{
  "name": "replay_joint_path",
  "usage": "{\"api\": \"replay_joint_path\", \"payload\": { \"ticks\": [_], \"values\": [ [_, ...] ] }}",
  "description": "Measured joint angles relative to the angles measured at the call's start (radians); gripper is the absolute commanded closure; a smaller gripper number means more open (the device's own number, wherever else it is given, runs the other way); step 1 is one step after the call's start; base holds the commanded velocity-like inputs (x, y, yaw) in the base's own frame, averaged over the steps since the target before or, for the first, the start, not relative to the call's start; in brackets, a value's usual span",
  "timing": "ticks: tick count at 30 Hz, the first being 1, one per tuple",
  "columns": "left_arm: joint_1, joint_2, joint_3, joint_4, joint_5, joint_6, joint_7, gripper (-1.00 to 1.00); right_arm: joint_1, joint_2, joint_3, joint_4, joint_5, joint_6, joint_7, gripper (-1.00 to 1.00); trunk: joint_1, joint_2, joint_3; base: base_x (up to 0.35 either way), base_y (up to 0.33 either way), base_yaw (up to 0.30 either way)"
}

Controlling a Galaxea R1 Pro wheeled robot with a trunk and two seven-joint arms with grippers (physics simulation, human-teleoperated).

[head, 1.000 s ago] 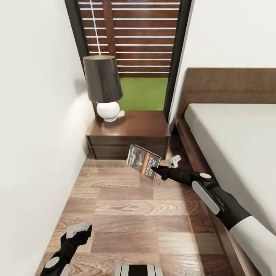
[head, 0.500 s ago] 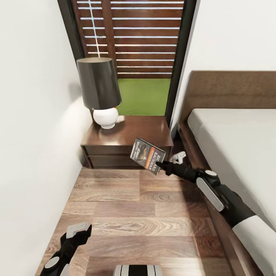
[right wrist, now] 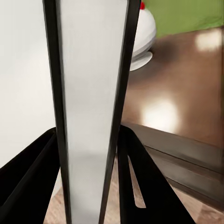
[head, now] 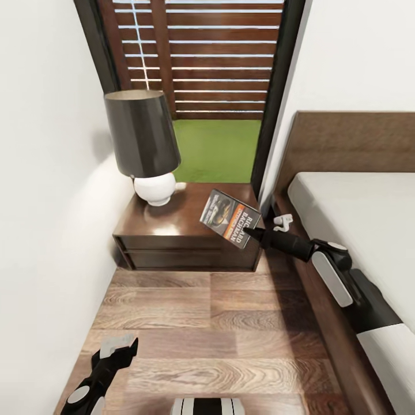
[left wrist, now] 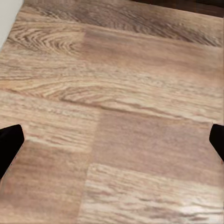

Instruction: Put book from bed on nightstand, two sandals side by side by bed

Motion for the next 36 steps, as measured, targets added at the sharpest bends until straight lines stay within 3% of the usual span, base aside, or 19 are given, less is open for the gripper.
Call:
{"api": "replay_joint_path", "payload": {
  "ticks": [7,10,12,15,22,25,36],
  "values": [
    [0.0,-0.002,0.0,0.0,0.0,0.0,0.0,-1.0,-0.001,0.001,-0.014,0.007,-0.008,0.123,-0.003,1.0,0.0,0.0,0.0,0.231,0.036,0.0],
    [0.0,-0.002,0.0,0.0,0.0,0.0,0.001,-1.0,-0.003,0.001,-0.015,0.039,-0.056,0.152,-0.005,1.0,0.0,0.0,0.0,0.111,0.005,0.0],
    [0.0,-0.002,-0.001,0.001,0.0,-0.001,0.001,-1.0,-0.008,0.0,-0.015,0.081,-0.123,0.188,-0.006,1.0,0.0,0.0,0.0,0.057,0.002,0.0],
    [0.0,-0.004,0.0,-0.001,0.0,-0.001,0.001,-1.0,-0.012,0.0,-0.016,0.104,-0.164,0.235,-0.008,1.0,0.001,0.0,0.0,0.014,0.0,0.0],
    [0.0,-0.005,0.0,0.0,0.0,-0.002,0.001,-1.0,-0.014,-0.001,-0.036,0.11,-0.175,0.286,-0.008,1.0,0.0,0.0,0.0,0.142,0.0,0.0],
    [0.0,-0.004,0.0,0.0,-0.001,-0.002,0.001,-1.0,-0.014,0.001,-0.115,0.123,-0.204,0.324,-0.009,1.0,0.0,0.0,0.0,0.314,0.0,0.0],
    [0.0,-0.004,0.0,0.0,-0.003,-0.003,0.001,-1.0,-0.012,0.004,-0.128,0.133,-0.227,0.345,-0.01,1.0,0.0,0.0,0.0,0.274,0.024,0.0]
  ]
}}
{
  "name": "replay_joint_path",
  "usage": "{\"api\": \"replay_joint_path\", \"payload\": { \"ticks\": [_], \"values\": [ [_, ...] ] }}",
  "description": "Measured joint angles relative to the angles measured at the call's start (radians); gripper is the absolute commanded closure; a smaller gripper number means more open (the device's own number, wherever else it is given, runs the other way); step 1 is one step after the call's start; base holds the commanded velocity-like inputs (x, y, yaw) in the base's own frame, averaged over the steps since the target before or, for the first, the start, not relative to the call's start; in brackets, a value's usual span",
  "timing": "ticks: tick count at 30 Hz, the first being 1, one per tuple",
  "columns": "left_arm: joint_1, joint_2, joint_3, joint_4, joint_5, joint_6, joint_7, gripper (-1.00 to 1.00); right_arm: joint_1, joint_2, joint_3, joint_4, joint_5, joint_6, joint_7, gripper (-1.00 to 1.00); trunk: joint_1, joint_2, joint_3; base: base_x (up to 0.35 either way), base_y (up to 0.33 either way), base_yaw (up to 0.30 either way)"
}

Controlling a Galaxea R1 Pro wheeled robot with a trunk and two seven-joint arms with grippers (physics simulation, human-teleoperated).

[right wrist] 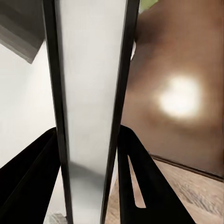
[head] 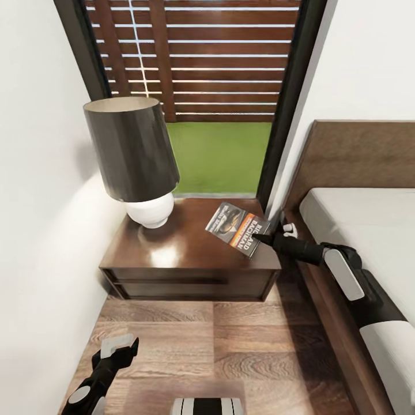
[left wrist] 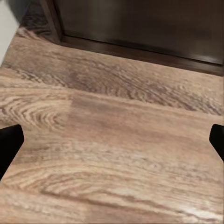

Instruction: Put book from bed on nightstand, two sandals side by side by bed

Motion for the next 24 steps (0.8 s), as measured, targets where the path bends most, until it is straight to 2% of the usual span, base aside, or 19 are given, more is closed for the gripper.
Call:
{"api": "replay_joint_path", "payload": {
  "ticks": [2,4,8,11,15,24],
  "values": [
    [0.0,-0.002,-0.001,0.0,-0.001,0.0,-0.001,-1.0,0.0,0.009,0.002,0.044,-0.006,0.002,0.0,1.0,0.0,0.0,0.0,0.026,0.001,0.0],
    [0.0,-0.002,-0.01,-0.001,-0.002,0.001,-0.002,-1.0,0.0,0.016,0.002,0.064,-0.037,0.012,0.0,1.0,0.0,0.0,0.0,0.013,0.0,0.0],
    [0.0,0.001,-0.091,0.003,-0.007,0.001,0.002,-1.0,0.0,0.028,0.001,0.084,-0.07,0.022,-0.001,1.0,0.0,0.0,0.0,0.004,0.0,0.0],
    [0.0,0.002,-0.115,0.007,-0.007,-0.008,0.006,-1.0,0.001,0.03,0.001,0.087,-0.075,0.023,-0.001,1.0,0.0,0.0,0.0,0.0,0.0,0.0],
    [0.003,0.002,-0.126,0.016,-0.006,-0.047,0.008,-1.0,0.001,0.031,0.002,0.084,-0.081,0.026,-0.001,1.0,0.0,0.0,0.0,0.0,0.0,0.0],
    [0.003,0.002,-0.127,0.015,-0.007,-0.054,0.008,-1.0,0.002,0.033,0.003,0.078,-0.082,0.034,0.0,1.0,0.0,0.0,0.0,0.0,0.0,0.0]
  ]
}}
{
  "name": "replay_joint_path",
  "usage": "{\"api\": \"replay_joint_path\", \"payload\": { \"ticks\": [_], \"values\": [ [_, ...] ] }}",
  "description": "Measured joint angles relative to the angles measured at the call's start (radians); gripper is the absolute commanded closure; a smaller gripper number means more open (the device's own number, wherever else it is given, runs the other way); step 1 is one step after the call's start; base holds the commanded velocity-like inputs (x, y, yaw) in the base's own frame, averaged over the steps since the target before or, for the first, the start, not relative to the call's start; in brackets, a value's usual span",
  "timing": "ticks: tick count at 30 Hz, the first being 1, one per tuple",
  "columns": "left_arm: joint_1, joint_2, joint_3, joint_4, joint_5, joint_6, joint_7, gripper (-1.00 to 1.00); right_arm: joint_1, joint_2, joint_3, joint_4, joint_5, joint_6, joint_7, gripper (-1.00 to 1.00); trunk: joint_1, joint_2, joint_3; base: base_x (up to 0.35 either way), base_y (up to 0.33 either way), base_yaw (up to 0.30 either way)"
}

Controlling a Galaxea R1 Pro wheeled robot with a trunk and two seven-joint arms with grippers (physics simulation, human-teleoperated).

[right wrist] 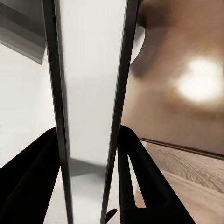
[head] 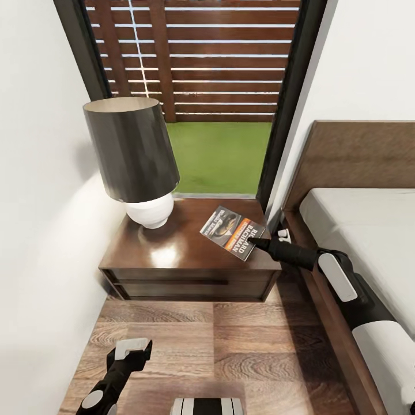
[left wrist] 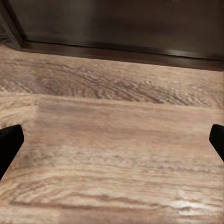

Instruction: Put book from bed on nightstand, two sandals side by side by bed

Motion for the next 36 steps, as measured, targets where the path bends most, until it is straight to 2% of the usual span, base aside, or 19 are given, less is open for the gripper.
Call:
{"api": "replay_joint_path", "payload": {
  "ticks": [8,19,26,36],
  "values": [
    [0.0,0.0,0.001,-0.028,0.0,-0.002,-0.002,-1.0,0.0,0.014,0.0,0.0,0.001,0.006,0.0,1.0,0.0,0.0,-0.008,0.0,0.0,0.0],
    [0.0,-0.004,-0.004,-0.14,0.0,-0.001,-0.004,-1.0,0.0,0.016,-0.004,0.002,0.003,0.04,-0.001,1.0,0.0,0.0,-0.026,0.0,0.0,0.0],
    [0.0,0.003,-0.004,-0.178,0.001,-0.001,-0.004,-1.0,0.0,0.016,-0.005,0.004,0.003,0.043,-0.001,1.0,0.0,0.0,-0.036,0.0,0.0,0.0],
    [0.0,0.006,-0.004,-0.187,0.0,0.0,-0.005,-1.0,0.0,0.016,-0.003,0.004,0.005,0.042,-0.001,1.0,0.004,-0.002,-0.084,0.0,0.0,0.0]
  ]
}}
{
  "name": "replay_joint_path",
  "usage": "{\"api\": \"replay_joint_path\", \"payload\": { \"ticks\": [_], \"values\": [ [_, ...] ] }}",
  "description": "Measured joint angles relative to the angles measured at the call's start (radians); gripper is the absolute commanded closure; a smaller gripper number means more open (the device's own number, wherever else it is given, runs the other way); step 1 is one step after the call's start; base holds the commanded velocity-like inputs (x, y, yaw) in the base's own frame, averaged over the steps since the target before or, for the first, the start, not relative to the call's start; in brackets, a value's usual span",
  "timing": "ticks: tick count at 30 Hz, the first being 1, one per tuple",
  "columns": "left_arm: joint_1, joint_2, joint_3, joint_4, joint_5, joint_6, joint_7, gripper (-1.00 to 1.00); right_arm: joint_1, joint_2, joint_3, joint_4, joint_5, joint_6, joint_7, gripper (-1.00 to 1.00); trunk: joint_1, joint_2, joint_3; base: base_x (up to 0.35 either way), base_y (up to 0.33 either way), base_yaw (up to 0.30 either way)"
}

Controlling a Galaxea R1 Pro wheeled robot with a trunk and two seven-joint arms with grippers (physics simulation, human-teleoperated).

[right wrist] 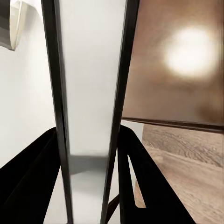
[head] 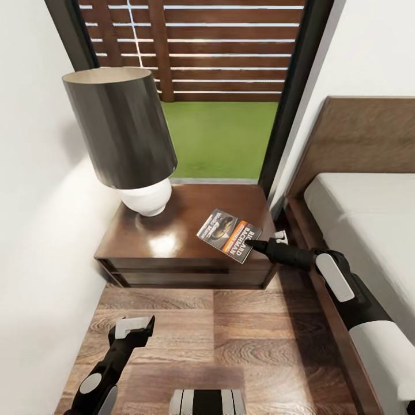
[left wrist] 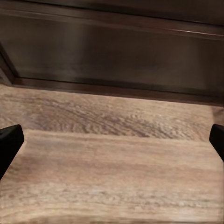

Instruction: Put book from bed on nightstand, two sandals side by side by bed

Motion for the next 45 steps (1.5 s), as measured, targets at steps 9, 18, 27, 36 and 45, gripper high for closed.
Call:
{"api": "replay_joint_path", "payload": {
  "ticks": [9,18,27,36,45],
  "values": [
    [0.0,-0.001,0.0,-0.003,0.0,-0.001,0.001,-1.0,0.0,0.0,0.0,0.0,-0.002,0.001,0.0,1.0,0.0,0.0,-0.013,0.0,0.0,0.0],
    [0.0,0.001,0.0,-0.003,0.0,-0.001,0.001,-1.0,0.0,0.0,0.0,0.0,-0.004,0.001,0.0,1.0,0.0,0.0,-0.027,0.0,0.0,0.0],
    [0.0,0.001,0.0,-0.003,0.0,-0.001,0.0,-1.0,0.0,0.0,0.001,-0.001,-0.004,0.001,0.0,1.0,0.0,0.0,-0.041,0.019,0.0,0.0],
    [0.0,0.001,0.007,-0.003,0.0,0.0,-0.003,-1.0,0.0,0.0,0.002,0.0,-0.002,-0.001,0.0,1.0,0.0,0.0,-0.051,0.257,0.0,0.0],
    [0.0,0.001,0.01,-0.004,0.0,-0.001,-0.001,-1.0,0.0,0.0,0.002,0.0,-0.004,-0.001,0.0,1.0,-0.001,0.0,-0.056,0.141,0.0,0.0]
  ]
}}
